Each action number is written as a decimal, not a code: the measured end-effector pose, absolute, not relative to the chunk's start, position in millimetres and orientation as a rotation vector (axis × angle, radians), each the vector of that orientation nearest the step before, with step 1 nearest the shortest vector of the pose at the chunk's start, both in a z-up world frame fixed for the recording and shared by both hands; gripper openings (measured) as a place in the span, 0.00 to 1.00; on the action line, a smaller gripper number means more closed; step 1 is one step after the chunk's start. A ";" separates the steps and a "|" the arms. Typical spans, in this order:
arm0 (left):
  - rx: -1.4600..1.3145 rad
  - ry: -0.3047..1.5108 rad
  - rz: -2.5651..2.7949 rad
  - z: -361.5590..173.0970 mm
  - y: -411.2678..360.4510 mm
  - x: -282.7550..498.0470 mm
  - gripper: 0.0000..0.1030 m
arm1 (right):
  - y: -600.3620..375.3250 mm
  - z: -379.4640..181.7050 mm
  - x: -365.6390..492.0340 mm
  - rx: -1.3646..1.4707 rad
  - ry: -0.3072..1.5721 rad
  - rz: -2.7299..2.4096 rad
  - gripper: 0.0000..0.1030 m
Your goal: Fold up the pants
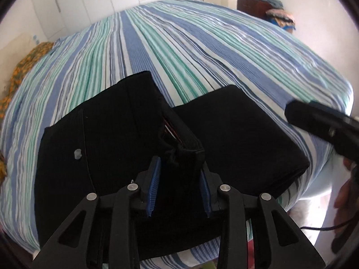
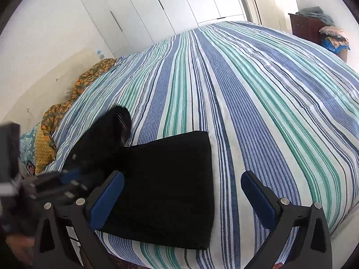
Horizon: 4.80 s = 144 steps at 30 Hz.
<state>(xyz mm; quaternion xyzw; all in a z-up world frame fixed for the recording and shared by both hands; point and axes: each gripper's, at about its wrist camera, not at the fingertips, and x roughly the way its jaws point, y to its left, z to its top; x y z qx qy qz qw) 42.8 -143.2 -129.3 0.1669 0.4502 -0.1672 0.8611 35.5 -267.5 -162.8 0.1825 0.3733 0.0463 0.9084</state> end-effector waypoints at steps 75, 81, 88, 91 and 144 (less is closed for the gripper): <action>0.007 1.002 -0.170 -117.7 12.5 39.4 0.73 | -282.2 -210.0 71.6 0.518 1.198 0.570 0.25; -0.046 0.970 -0.150 -100.6 28.8 36.1 0.73 | -276.9 -155.7 80.6 0.297 1.097 0.447 0.42; 0.039 1.017 -0.135 -112.4 4.5 51.0 0.73 | -235.8 -97.0 110.9 0.231 0.855 0.556 0.42; 0.067 1.071 -0.121 -126.9 -2.2 54.3 0.73 | -218.3 -133.4 126.2 0.226 0.922 0.529 0.42; -0.132 0.974 -0.101 -123.1 35.3 33.1 0.82 | -264.4 -154.1 18.9 0.376 0.795 0.319 0.63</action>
